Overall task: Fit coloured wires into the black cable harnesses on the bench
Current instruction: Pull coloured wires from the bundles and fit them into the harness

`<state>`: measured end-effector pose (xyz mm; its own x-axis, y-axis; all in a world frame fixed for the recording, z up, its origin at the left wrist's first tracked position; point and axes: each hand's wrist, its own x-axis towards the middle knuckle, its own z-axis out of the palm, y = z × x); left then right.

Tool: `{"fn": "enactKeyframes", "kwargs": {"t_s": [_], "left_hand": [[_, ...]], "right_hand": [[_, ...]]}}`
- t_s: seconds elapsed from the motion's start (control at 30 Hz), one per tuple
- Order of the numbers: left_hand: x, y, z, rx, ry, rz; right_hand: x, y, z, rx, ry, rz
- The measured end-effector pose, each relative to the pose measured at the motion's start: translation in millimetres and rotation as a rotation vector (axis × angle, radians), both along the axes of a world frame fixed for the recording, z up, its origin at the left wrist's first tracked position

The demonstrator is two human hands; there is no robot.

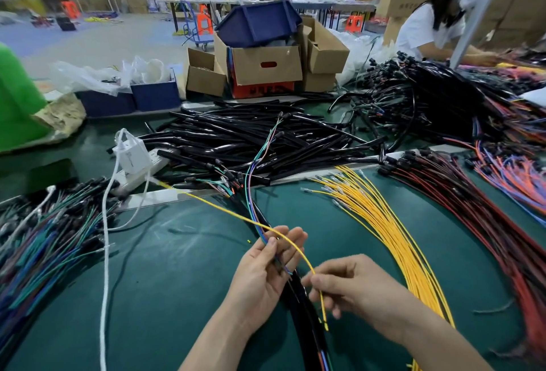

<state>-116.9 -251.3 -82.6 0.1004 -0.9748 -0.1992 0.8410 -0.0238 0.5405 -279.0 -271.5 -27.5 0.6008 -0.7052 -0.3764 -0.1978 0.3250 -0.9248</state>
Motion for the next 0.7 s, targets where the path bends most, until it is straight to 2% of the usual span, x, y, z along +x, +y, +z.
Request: {"fn": "enactKeyframes", "kwargs": {"t_s": [0.1, 0.17, 0.33, 0.47, 0.6, 0.7], "left_hand": [[-1, 1, 1, -0.03, -0.057, -0.083], [-1, 2, 0, -0.047, -0.085, -0.132], [-2, 6, 2, -0.075, -0.153, -0.163], [-1, 6, 0, -0.085, -0.183, -0.169], [-1, 3, -2, -0.074, -0.127, -0.151], [-2, 2, -4, -0.056, -0.123, -0.131]], "right_hand": [[10, -3, 1, -0.04, -0.115, -0.153], [19, -8, 6, -0.137, -0.114, -0.177], [37, -19, 12, -0.403, 0.109, -0.133], [42, -14, 7, -0.47, 0.159, -0.149], [42, -13, -2, -0.49, 0.157, -0.237], [36, -15, -5, -0.426, 0.096, -0.165]]}}
